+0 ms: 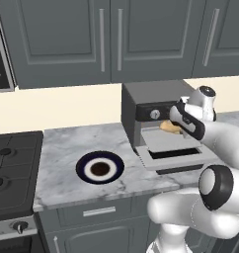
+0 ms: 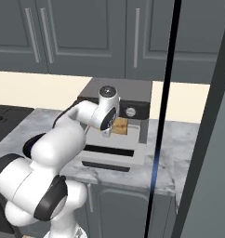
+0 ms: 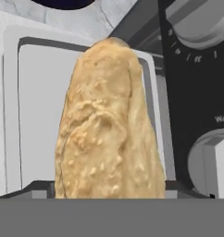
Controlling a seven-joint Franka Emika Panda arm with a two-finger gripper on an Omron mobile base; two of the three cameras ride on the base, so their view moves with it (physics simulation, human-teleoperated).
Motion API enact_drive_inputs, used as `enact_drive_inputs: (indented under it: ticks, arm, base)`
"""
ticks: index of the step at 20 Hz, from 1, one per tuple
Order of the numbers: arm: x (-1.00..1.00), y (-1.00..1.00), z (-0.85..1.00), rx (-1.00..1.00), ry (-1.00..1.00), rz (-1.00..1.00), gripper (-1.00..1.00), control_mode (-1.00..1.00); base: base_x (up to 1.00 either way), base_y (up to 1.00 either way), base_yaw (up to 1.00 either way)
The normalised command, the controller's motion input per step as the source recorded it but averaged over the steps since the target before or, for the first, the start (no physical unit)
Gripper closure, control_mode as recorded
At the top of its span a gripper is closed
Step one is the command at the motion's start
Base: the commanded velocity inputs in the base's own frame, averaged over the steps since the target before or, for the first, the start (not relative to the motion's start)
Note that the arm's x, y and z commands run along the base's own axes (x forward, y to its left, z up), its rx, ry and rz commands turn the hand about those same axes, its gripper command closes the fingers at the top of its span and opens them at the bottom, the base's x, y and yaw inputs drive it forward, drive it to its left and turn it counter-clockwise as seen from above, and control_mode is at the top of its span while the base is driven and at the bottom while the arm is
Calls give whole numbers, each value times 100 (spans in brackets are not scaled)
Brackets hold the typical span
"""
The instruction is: Pull the toaster oven rack outwards. Pick up the baguette from the plate and place it on the toaster oven rack. Close the toaster oven door fully and set the temperature to the lowest setting.
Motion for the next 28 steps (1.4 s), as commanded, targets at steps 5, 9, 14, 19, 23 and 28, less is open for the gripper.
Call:
enact_drive_inputs:
  ticks: [5,9,14,19,23,28]
  arm:
    - [0,0,-56,0,-16,0,100,-100]
    - [-6,0,-34,0,-18,-4,100,-100]
    - [-10,0,-30,0,-19,-7,100,-100]
    - [0,0,-29,0,-16,-6,100,-100]
    - [0,0,-21,0,-12,-4,100,-100]
    - [0,-2,-13,0,-12,-1,100,-100]
  base:
    - [0,0,0]
    - [0,0,0]
    - [0,0,0]
    - [0,0,0]
    - [0,0,0]
    - [0,0,0]
